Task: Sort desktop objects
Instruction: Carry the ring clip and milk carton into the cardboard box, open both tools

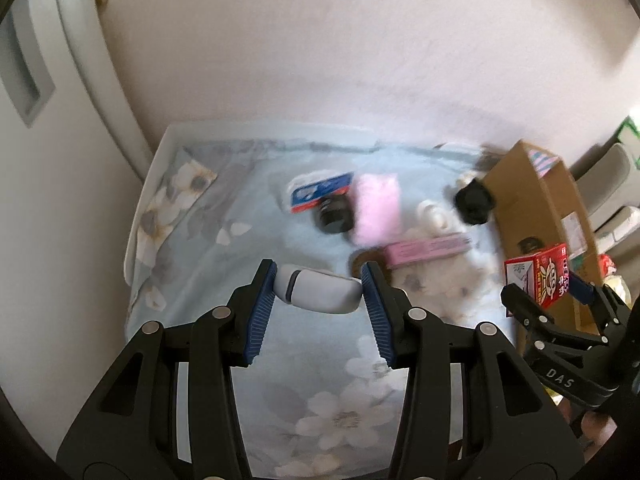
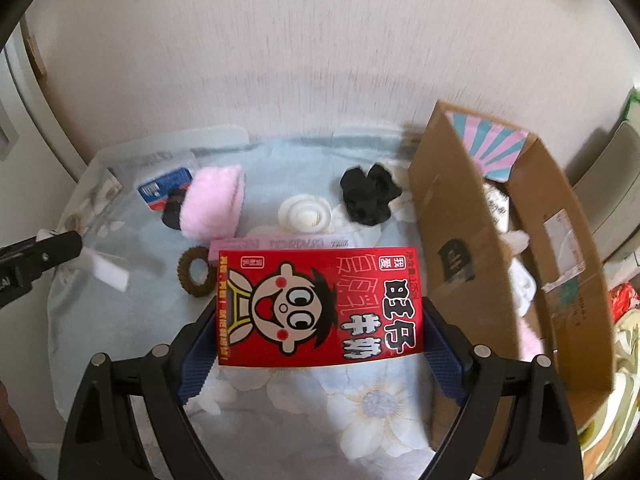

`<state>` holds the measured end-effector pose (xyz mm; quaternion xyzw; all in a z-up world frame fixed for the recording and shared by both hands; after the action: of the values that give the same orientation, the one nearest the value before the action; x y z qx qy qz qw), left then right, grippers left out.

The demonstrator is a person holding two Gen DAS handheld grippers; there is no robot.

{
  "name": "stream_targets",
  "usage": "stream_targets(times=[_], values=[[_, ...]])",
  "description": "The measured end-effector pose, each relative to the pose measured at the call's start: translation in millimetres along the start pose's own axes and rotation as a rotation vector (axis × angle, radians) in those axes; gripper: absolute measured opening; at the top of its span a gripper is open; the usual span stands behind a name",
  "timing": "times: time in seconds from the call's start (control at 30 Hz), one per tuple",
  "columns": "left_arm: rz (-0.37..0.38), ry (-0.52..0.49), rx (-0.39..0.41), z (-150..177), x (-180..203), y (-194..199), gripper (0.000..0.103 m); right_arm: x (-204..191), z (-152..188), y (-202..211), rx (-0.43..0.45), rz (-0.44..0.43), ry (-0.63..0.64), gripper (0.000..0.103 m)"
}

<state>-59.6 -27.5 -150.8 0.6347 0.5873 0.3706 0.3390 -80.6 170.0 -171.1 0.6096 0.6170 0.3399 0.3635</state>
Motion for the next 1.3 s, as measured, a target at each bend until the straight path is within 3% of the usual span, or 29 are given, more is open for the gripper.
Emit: stream_targets(times=[0.3,0.5,0.7,0.93,1.3], values=[[0.076,-0.12,0.121,-49.4,70.9,40.8,0.041,55.6,-31.6,65.7,0.117,0.004,-0.096,0.088],[0.166,-0.236,0.174,-80.9,144.3,48.0,0.041,116.8,-27.4,95.8,0.168,0.082,-0.186,0.088],[0.262,-0.361,0.204,-104.4,229.0,47.1,0.041,168.5,-13.0,102.0,0.149,0.137,-0.246,0.088],[0.336,-0.431,0.139,-113.6,300.3,10.3,0.041,195.2,3.8,91.4,0.111,0.158,-0.205,0.088],[0.238,-0.474,0.012,-93.7,337.1,-58.5,0.041,191.0,24.6,54.0,0.045,0.073,-0.127,0.088]])
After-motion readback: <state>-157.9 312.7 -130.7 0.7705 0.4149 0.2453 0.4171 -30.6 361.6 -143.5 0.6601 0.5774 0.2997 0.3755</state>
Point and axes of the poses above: each gripper's, at about its wrist camera, not at the fingertips, and y roughly against the way its jaws point, x to its right, z to its underside, the point moved 2 cm from there along -y, roughly the way its jaws point, and after that the axes turned 7 degrees about -y, right-handed, at the moved point
